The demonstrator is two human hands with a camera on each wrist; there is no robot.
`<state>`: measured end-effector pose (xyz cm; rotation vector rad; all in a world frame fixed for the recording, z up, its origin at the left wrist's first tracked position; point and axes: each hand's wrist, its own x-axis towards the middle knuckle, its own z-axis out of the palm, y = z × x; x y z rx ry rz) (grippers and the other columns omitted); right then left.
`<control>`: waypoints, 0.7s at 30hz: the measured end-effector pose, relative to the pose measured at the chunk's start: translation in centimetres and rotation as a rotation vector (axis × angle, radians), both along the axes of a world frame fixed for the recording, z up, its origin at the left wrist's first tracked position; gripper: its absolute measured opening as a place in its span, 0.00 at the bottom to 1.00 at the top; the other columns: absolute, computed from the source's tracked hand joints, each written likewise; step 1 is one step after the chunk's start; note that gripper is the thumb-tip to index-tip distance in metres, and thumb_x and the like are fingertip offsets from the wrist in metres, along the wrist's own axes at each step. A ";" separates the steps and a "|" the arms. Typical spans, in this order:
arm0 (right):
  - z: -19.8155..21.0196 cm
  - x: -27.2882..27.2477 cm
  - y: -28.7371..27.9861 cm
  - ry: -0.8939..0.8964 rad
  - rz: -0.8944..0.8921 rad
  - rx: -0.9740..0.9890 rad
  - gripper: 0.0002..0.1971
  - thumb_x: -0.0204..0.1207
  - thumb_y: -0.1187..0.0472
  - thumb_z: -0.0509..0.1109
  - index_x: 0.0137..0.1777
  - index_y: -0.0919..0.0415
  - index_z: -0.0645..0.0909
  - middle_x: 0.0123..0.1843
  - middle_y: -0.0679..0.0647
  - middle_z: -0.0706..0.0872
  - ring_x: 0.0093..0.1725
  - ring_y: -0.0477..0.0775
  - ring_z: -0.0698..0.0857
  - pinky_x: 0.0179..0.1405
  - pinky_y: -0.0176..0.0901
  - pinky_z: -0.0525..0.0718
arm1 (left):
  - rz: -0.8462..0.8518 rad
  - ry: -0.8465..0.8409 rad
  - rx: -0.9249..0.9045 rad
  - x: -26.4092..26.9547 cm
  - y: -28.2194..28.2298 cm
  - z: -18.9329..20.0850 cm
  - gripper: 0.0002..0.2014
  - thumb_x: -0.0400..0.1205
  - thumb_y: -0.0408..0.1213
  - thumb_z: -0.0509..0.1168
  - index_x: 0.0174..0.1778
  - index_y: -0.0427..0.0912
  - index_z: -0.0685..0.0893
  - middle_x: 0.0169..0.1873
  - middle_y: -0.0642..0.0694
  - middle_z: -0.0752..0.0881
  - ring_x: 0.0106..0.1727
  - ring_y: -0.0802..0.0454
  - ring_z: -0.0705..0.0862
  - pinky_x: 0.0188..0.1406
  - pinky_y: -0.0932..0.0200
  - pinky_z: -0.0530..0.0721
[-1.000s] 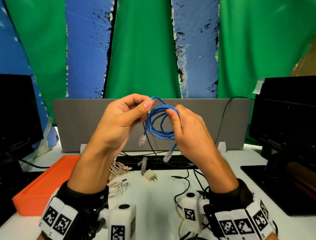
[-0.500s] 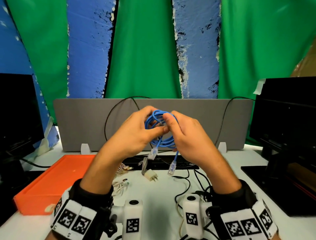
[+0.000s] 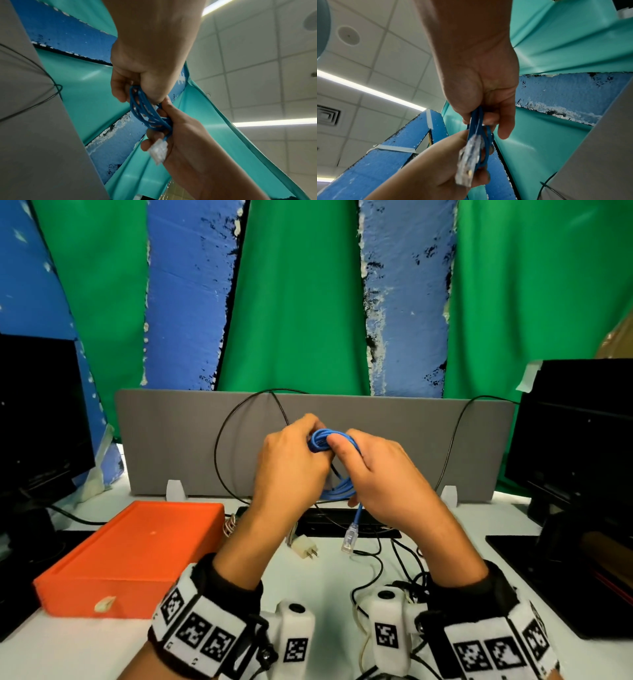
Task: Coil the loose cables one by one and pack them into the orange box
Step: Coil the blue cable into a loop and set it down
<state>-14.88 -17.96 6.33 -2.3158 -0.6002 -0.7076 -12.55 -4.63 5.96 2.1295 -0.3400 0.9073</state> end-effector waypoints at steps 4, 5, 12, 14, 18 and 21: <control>-0.3 0.4 0.3 -0.034 -0.029 -0.043 0.19 0.90 0.45 0.53 0.36 0.46 0.68 0.31 0.46 0.76 0.35 0.51 0.83 0.40 0.52 0.78 | -0.028 0.096 -0.009 0.2 0.5 0.1 0.09 0.79 0.37 0.65 0.33 0.47 0.83 0.26 0.49 0.84 0.29 0.48 0.82 0.28 0.52 0.80; -0.3 0.4 0.5 -0.042 -0.023 -0.039 0.18 0.90 0.46 0.53 0.35 0.44 0.68 0.31 0.45 0.76 0.34 0.48 0.81 0.39 0.49 0.77 | 0.006 0.092 -0.001 0.2 0.5 0.0 0.09 0.80 0.38 0.64 0.33 0.47 0.84 0.26 0.50 0.84 0.29 0.49 0.81 0.26 0.54 0.78; -0.6 0.4 1.1 -0.025 0.003 -0.065 0.20 0.90 0.45 0.53 0.38 0.52 0.71 0.32 0.46 0.76 0.36 0.53 0.79 0.40 0.54 0.81 | 0.399 0.054 0.234 0.1 0.3 0.0 0.14 0.85 0.50 0.59 0.40 0.47 0.82 0.33 0.48 0.80 0.34 0.45 0.74 0.33 0.54 0.69; -0.6 0.3 1.2 -0.023 0.009 -0.082 0.19 0.90 0.45 0.53 0.36 0.49 0.69 0.32 0.45 0.75 0.35 0.52 0.78 0.40 0.52 0.80 | 0.398 0.032 0.218 0.0 0.3 -0.1 0.12 0.86 0.50 0.59 0.44 0.46 0.76 0.38 0.47 0.79 0.37 0.44 0.74 0.35 0.52 0.69; -0.3 -0.1 0.9 0.003 0.038 -0.063 0.18 0.90 0.45 0.53 0.40 0.50 0.74 0.34 0.47 0.79 0.35 0.52 0.83 0.41 0.57 0.84 | -0.002 0.013 -0.019 0.7 0.8 -0.3 0.16 0.79 0.29 0.65 0.57 0.51 0.74 0.46 0.54 0.84 0.43 0.51 0.83 0.38 0.55 0.81; 0.0 -0.3 0.3 -0.013 0.047 -0.051 0.17 0.90 0.46 0.55 0.42 0.49 0.76 0.36 0.49 0.82 0.36 0.52 0.84 0.41 0.59 0.85 | -0.265 0.082 -0.059 0.7 1.1 0.2 0.16 0.78 0.23 0.62 0.48 0.52 0.81 0.36 0.54 0.87 0.35 0.56 0.84 0.33 0.56 0.84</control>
